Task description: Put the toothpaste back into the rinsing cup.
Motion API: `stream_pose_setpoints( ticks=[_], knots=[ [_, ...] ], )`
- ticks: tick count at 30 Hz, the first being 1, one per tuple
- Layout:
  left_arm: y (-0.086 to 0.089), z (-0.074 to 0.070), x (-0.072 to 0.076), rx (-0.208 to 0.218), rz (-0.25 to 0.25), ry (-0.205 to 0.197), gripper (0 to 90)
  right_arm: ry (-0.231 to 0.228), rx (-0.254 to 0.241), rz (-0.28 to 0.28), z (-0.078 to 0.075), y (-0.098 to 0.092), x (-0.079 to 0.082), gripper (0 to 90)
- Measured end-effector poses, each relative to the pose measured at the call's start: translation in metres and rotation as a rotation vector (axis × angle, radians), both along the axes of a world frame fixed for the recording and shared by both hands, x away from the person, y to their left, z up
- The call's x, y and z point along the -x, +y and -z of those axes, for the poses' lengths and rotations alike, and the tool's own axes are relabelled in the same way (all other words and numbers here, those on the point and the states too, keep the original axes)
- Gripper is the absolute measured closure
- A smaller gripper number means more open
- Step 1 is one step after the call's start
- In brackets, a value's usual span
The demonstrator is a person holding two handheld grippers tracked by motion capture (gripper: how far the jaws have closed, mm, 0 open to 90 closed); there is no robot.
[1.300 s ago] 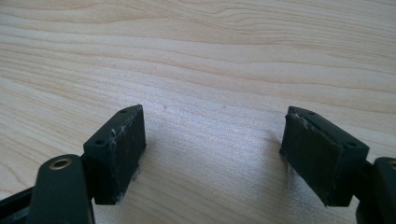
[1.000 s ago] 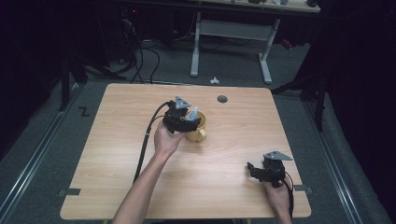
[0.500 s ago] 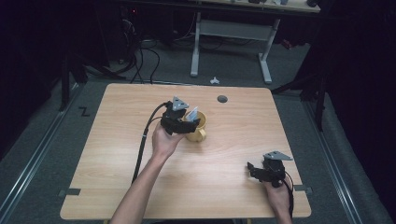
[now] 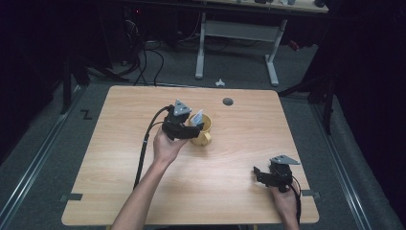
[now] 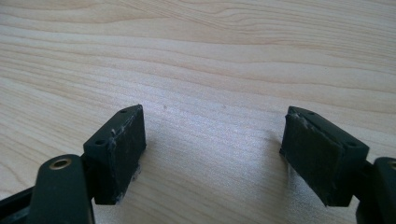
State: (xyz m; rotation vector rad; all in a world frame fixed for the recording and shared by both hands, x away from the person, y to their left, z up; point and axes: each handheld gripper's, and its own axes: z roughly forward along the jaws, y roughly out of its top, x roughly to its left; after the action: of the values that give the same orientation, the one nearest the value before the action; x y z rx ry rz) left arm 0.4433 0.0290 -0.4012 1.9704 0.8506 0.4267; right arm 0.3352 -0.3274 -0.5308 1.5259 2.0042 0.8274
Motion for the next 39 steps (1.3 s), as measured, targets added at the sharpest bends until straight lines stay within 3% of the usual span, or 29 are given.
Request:
stream_pose_setpoints(
  ticks=[3,7,21,39],
  knots=[
    [0.001,0.0,0.001,-0.003,0.001,0.003,33.3,0.001,-0.001,0.002,0.0,0.0,0.0,21.9],
    [0.004,-0.002,0.002,0.039,0.006,0.025,33.7,0.0,0.0,0.0,0.0,0.0,0.0,21.8],
    [0.015,-0.008,0.015,0.009,0.0,0.007,34.2,0.0,0.0,0.0,0.0,0.0,0.0,21.8],
    [0.025,-0.011,0.028,0.04,0.005,-0.007,35.1,0.001,-0.001,0.002,0.0,0.0,0.0,21.8]
  ],
)
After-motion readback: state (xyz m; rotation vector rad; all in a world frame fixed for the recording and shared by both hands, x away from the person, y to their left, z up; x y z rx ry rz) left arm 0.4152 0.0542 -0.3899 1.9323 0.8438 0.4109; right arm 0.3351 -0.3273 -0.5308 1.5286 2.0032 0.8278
